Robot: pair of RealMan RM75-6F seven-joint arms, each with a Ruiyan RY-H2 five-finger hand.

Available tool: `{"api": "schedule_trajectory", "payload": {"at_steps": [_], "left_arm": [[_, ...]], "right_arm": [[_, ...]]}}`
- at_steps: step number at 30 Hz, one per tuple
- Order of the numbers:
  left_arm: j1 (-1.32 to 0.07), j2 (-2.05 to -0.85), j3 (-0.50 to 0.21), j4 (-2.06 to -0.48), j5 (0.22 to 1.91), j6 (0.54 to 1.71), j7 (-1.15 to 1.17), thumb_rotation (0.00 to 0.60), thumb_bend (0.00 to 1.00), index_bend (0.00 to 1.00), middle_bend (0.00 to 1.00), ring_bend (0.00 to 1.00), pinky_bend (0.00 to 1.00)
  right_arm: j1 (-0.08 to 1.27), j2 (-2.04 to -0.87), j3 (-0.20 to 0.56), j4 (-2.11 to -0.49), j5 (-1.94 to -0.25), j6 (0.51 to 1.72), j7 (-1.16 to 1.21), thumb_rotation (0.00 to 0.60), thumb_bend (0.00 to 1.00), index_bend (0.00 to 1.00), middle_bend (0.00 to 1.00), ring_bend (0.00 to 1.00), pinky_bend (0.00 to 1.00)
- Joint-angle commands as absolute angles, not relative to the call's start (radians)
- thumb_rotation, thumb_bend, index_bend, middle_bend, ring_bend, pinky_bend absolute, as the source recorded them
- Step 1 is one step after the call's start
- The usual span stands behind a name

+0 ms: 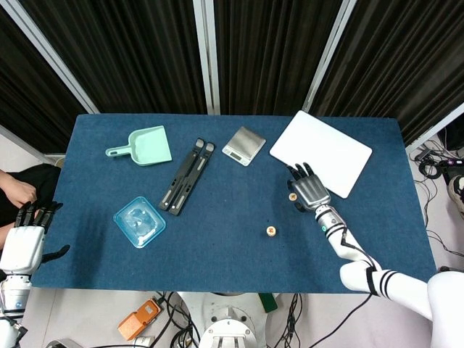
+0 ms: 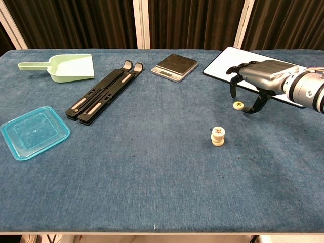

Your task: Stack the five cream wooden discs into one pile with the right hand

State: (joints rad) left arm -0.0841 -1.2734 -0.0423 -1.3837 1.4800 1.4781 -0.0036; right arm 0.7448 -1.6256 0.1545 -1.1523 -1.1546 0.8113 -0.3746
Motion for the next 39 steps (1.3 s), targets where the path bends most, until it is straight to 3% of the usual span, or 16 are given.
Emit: {"api": "schedule_trajectory", "payload": {"at_steps": [1, 14, 21, 33, 39], "left_arm": [[-0.085, -1.274, -0.042, -1.384, 1.48, 1.476, -0.003, 0.6, 0.08, 0.17, 0.14, 0.04, 0.0], [-0.085, -1.267, -0.043, -1.394, 1.475, 1.476, 0.009, 0.6, 0.08, 0.17, 0.14, 0.04, 0.0], [-0.084, -1.269, -0.044, -1.39, 1.474, 1.478, 0.005, 0.6, 0.08, 0.17, 0.14, 0.04, 0.0], [-0.088, -1.273, -0.047, -1.387, 1.481, 1.483, -0.001, 0.6, 0.08, 0.17, 0.14, 0.04, 0.0], [-0.091, -1.279, -0.049, -1.389, 1.485, 1.486, 0.0, 0.6, 0.08, 0.17, 0.14, 0.04, 0.0]], "right_arm": [[0.746, -1.63, 0.151, -1.14, -1.158, 0.809, -0.362, 0.6, 0.42, 0.48, 0.11, 0.06, 0.08], [0.762, -1.657, 0.143, -1.082, -1.178, 0.783, -0.31, 0.6, 0.47, 0.51, 0.11, 0.06, 0.08], [0.759, -1.654, 0.141, -1.081, -1.203, 0.796, -0.271, 0.6, 0.55, 0.56, 0.13, 0.06, 0.09], [0.681, -1.427, 0.093, -1.433, -1.37, 0.972, -0.228, 0.6, 0.55, 0.57, 0.14, 0.06, 0.09], [0.67, -1.381, 0.036, -1.542, -1.446, 0.974, -0.251, 0.6, 0.55, 0.57, 0.14, 0.06, 0.09]]}}
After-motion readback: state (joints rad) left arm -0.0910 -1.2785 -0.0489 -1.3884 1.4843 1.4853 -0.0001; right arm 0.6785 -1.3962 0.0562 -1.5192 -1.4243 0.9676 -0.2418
